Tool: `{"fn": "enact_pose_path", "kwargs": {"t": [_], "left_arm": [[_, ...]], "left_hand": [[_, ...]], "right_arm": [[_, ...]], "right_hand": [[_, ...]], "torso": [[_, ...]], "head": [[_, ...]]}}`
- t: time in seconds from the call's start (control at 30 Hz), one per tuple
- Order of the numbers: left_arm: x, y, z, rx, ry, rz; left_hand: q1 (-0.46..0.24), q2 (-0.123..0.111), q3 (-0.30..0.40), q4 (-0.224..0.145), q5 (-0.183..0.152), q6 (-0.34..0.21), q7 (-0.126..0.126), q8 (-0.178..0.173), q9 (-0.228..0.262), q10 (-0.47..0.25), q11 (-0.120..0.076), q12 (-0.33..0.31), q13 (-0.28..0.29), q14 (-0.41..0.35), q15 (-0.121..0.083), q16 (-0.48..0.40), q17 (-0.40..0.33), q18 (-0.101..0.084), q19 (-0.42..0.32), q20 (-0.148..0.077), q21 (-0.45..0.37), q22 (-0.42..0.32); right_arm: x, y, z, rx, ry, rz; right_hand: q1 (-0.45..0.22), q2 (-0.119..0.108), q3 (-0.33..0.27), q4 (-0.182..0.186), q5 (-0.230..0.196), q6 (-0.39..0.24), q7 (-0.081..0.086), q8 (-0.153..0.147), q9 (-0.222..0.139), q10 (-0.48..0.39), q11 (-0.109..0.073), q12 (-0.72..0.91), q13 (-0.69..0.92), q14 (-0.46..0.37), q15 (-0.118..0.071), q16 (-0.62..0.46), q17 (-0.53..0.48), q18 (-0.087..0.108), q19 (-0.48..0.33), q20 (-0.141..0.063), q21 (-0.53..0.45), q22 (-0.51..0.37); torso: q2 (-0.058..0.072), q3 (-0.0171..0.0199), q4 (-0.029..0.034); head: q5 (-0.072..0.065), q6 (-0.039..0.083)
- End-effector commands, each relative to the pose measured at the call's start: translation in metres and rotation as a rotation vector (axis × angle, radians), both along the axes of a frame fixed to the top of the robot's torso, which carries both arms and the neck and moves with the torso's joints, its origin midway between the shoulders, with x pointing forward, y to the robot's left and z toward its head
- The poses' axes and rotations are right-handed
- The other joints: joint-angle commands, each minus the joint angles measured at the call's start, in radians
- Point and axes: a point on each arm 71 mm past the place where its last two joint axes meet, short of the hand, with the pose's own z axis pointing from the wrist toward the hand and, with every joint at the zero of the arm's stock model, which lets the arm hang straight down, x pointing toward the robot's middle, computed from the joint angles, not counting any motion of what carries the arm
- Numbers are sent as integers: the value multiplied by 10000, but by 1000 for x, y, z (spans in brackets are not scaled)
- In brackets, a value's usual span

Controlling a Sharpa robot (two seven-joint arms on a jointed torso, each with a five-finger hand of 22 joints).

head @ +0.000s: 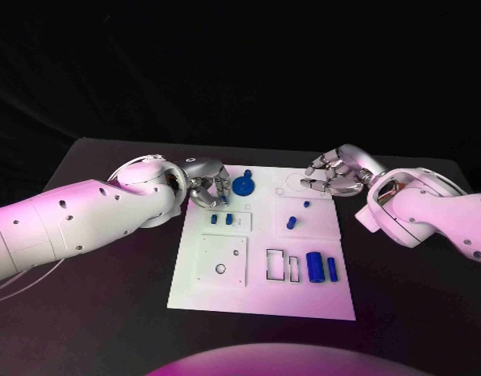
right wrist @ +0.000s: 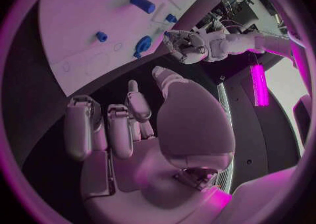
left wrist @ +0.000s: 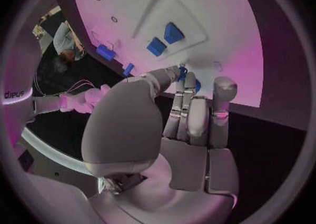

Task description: Assemble the parts on the task board

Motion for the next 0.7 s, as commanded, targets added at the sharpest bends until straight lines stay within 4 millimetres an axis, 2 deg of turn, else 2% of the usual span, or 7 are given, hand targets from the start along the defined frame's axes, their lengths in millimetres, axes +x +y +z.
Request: {"fn": "enact_pose_path", "kwargs": {"t": [0.03, 0.7], "left_arm": [[0, -3, -2, 77, 232, -161], [3, -8, -6, 239, 441, -201]], "left_hand": [[-80, -11, 8, -58, -23, 20, 34, -47, 9, 79, 24, -57, -5, -23, 63, 5, -13, -54, -33, 9, 6, 1053], [-91, -7, 14, -66, -40, 9, 40, -68, 12, 76, 31, -89, -5, -23, 72, 14, 0, -56, -38, 15, 21, 1054]], "right_arm": [[0, 1, 0, -16, -34, 92], [0, 2, 0, -13, -32, 108]], "right_hand": [[55, -14, 33, 47, 33, 18, -45, 38, 8, 71, 27, 7, -9, 822, -86, -66, 1800, 65, -74, -25, -52, 1690], [55, -14, 33, 47, 33, 18, -45, 38, 8, 71, 27, 7, -9, 822, -86, -66, 1800, 65, -74, -25, -52, 1690]], "torso": [[3, -2, 7], [6, 1, -13]], "head": [[2, 4], [10, -23]]}}
